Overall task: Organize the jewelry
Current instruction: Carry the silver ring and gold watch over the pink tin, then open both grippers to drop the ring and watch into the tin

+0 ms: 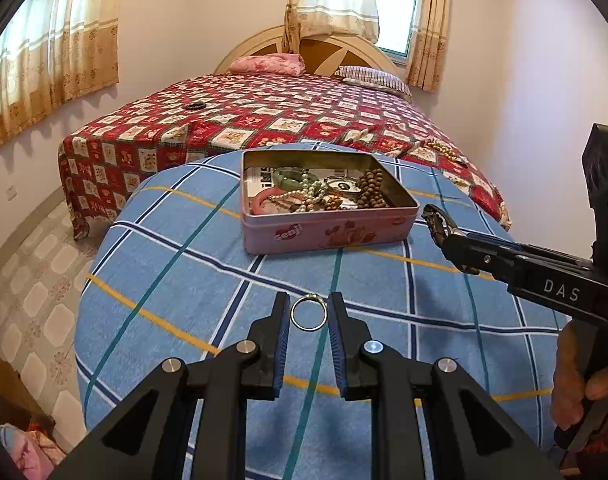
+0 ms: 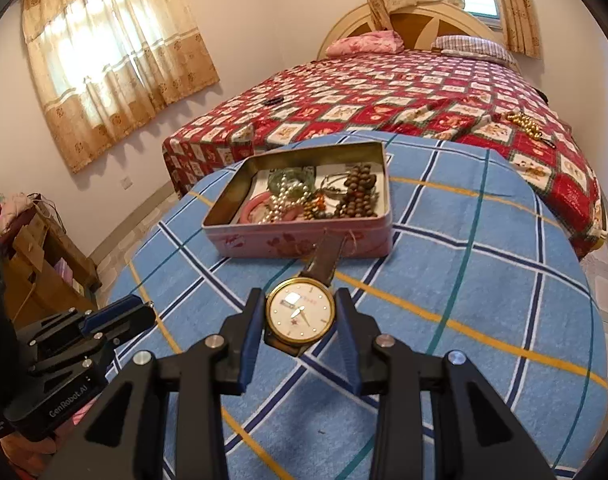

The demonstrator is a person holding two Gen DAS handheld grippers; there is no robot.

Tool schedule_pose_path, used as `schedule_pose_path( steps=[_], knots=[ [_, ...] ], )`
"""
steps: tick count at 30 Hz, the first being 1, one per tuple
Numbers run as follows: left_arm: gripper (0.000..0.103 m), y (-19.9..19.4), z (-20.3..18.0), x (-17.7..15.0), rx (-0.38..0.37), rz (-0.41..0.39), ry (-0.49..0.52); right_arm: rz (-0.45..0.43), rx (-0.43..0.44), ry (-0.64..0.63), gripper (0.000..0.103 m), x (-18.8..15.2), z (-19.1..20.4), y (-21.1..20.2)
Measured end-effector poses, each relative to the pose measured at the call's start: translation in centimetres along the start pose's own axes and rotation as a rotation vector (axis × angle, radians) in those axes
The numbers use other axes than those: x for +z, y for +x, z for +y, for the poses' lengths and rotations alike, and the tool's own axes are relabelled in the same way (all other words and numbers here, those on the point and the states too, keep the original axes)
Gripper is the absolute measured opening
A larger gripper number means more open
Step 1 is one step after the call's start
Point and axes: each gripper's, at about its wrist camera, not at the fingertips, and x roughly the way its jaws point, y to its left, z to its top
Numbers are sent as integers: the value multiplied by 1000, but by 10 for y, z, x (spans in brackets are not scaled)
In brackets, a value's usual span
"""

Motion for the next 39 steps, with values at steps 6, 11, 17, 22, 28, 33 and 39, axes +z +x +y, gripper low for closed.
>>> schedule_pose_path(
  steps=[6, 11, 17, 22, 28, 33, 39],
  knots=[
    [19, 4, -6, 9, -20, -13, 6, -35, -25, -13, 38, 9, -2, -4],
    [19, 8, -10, 23, -19, -35, 12, -58, -38, -17, 38, 20, -5, -3],
    [19, 23, -13, 49, -8, -64, 24, -86, -60, -43, 38, 38, -3, 6],
    [19, 41, -10, 71, 14, -88, 19, -108, -89, -66, 38, 55, -1, 22],
    [19, 76, 0, 91, 36, -83, -10, -127, -151, -98, 38, 71, -3, 49],
    [19, 110, 10, 100, 50, -48, -48, -88, -162, -78, 38, 78, -12, 80],
    [19, 141, 15, 101, 76, 0, -49, -44, -183, -92, 38, 77, -16, 110]
  ],
)
